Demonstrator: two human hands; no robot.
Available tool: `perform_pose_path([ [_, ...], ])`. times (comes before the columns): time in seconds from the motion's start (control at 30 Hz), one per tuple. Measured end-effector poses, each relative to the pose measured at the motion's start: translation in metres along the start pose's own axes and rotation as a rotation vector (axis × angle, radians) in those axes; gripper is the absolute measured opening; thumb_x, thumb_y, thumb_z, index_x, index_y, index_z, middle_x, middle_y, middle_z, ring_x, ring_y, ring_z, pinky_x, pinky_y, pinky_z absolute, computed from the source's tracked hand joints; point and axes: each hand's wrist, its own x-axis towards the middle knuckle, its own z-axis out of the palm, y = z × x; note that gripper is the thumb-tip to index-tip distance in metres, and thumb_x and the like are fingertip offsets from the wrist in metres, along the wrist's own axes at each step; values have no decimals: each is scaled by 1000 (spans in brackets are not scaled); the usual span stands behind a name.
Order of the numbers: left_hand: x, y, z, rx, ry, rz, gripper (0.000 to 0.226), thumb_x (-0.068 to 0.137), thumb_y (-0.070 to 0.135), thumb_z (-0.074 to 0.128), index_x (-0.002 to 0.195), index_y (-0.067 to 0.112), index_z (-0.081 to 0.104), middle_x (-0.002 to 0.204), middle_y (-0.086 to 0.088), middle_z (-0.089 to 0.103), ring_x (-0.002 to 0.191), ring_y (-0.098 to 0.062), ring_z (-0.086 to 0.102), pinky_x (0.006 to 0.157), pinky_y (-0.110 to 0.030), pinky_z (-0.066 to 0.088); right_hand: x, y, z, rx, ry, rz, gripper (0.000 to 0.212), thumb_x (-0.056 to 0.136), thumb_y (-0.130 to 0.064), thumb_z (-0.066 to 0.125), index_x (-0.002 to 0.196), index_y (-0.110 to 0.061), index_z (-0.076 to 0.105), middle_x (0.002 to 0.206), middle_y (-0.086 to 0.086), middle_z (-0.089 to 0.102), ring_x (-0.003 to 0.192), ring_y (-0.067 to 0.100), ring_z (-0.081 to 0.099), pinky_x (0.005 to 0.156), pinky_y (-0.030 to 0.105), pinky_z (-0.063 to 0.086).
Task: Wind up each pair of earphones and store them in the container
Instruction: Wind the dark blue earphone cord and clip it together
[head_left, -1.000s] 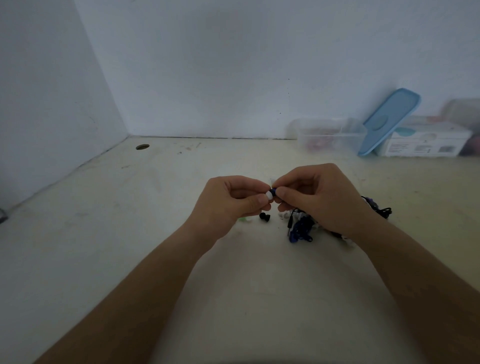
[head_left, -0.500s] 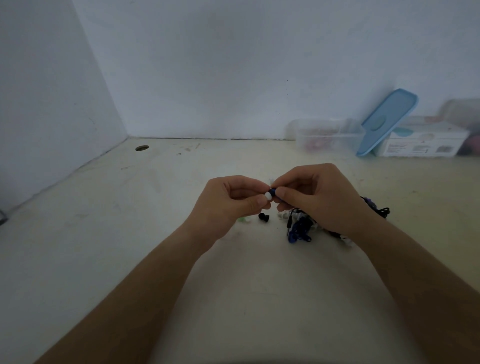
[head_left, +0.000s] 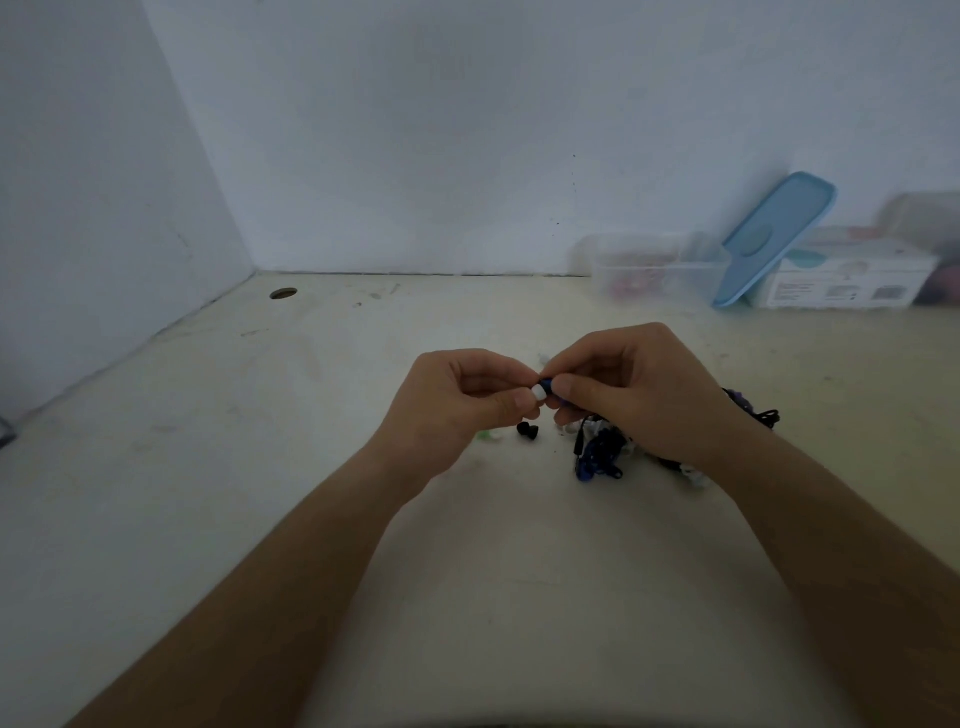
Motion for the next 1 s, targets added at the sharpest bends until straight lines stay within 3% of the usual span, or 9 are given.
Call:
perform_pose_path([
  [0.63, -1, 4, 1, -26, 39, 19, 17, 85, 0, 71, 102, 1, 73, 89, -13, 77, 82, -26, 75, 77, -27, 59, 2, 3, 4, -57, 124, -5, 7, 90, -7, 69, 94, -8, 75, 78, 6, 77, 69, 18, 75, 71, 34, 62],
  [1.0, -2, 4, 2, -34, 41, 0, 15, 82, -2, 72, 94, 7, 73, 84, -11, 77, 77, -22, 75, 72, -25, 59, 0, 0, 4, 15, 50, -8, 11, 90, -1, 67, 92, -9, 75, 77, 5, 76, 69, 19, 75, 66, 22, 58],
])
